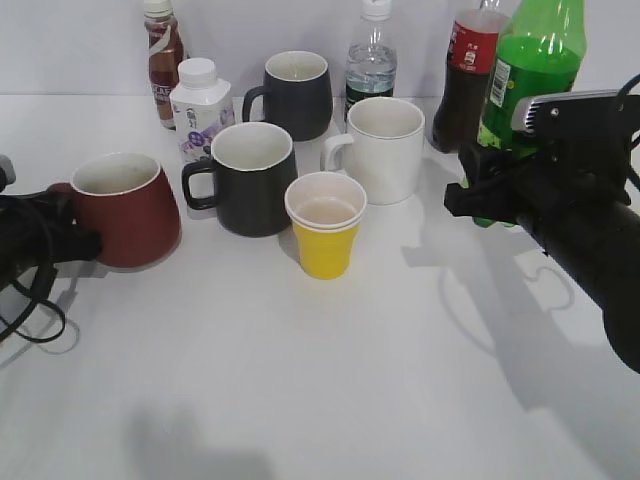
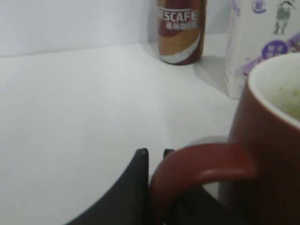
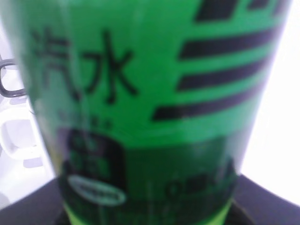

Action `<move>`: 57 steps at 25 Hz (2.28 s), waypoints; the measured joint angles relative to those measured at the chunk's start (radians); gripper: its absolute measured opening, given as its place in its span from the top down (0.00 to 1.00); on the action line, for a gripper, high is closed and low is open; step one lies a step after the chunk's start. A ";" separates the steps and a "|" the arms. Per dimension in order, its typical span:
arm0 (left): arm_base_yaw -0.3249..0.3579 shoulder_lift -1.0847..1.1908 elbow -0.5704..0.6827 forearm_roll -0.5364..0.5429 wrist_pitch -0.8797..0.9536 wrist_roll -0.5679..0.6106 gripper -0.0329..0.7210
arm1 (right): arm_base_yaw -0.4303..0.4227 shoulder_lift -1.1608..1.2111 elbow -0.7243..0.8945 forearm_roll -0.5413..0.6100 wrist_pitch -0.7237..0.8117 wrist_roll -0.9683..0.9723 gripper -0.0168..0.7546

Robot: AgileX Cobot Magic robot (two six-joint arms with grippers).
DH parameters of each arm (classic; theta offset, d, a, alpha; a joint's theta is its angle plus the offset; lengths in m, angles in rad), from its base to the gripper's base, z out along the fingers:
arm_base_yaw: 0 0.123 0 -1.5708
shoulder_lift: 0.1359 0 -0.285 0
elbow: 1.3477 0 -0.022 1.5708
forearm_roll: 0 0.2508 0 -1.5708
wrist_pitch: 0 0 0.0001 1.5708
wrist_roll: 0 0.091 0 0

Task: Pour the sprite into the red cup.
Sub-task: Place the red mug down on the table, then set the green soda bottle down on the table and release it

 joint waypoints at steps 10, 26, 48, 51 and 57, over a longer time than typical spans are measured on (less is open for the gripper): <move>0.000 0.010 -0.005 -0.089 -0.027 0.057 0.88 | 0.000 0.000 0.000 0.000 -0.001 0.000 0.49; 0.000 0.019 -0.068 -0.121 -0.009 0.072 0.74 | 0.000 0.000 0.000 0.000 -0.001 -0.001 0.49; -0.020 -0.268 0.188 -0.120 -0.036 0.068 0.49 | -0.161 0.106 -0.067 -0.095 0.015 -0.003 0.49; -0.020 -0.327 0.200 -0.119 -0.005 0.068 0.49 | -0.161 0.149 -0.096 -0.134 0.013 -0.002 0.49; -0.020 -0.472 0.204 -0.116 0.151 0.068 0.49 | -0.163 0.204 -0.115 -0.110 -0.019 0.005 0.49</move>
